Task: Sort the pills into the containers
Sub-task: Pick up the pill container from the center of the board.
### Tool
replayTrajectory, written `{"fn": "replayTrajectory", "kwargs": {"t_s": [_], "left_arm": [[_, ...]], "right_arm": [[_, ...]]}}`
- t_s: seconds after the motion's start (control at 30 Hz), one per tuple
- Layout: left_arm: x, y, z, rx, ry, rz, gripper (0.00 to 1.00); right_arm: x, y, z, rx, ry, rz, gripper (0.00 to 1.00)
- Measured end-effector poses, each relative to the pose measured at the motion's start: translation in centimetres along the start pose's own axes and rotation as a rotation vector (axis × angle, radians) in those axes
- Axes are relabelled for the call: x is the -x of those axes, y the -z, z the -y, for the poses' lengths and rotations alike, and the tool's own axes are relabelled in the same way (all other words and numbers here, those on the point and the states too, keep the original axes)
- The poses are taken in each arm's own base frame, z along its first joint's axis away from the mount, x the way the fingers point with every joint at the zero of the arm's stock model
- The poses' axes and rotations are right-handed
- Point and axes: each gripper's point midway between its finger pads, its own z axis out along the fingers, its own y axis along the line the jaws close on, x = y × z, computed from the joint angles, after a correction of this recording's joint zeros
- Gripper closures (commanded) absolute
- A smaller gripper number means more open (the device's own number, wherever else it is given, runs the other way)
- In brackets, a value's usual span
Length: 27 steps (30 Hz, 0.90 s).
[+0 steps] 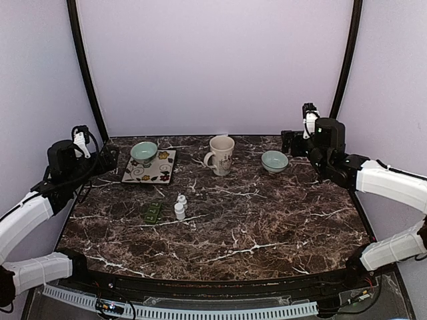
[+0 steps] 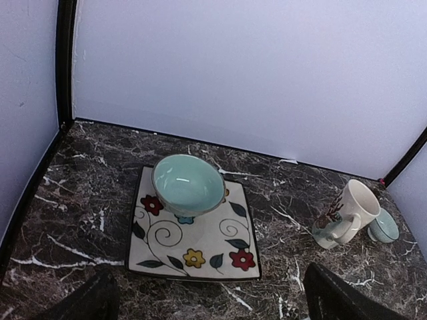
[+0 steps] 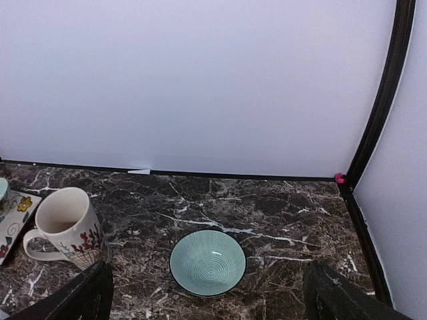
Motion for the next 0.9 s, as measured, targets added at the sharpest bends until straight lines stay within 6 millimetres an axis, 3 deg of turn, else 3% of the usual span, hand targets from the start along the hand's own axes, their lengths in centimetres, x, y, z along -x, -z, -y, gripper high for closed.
{"fn": "replayTrajectory", "kwargs": {"t_s": [0.2, 0.4, 0.67, 0.9], "left_arm": [[0.9, -1.6, 2.2, -0.041, -0.091, -0.049, 0.01], [-3.7, -2.5, 4.1, -0.084, -0.187, -0.233, 0.03], [-10.2, -1.6, 6.0, -0.153, -0.203, -0.45, 0.09], [-17.3, -0.1, 4.1, -0.138, -0.108, -0.624, 0.16]], "right_arm": [[3.3, 0.9, -3.0, 0.181, -0.045, 0.115, 0.22], [5.4, -1.7, -6.8, 0.272, -0.054, 0.085, 0.19], [3.4, -2.1, -9.7, 0.283, -0.09, -0.077, 0.16], [-0.5, -0.3, -13.8, 0.353, -0.07, -0.218, 0.15]]}}
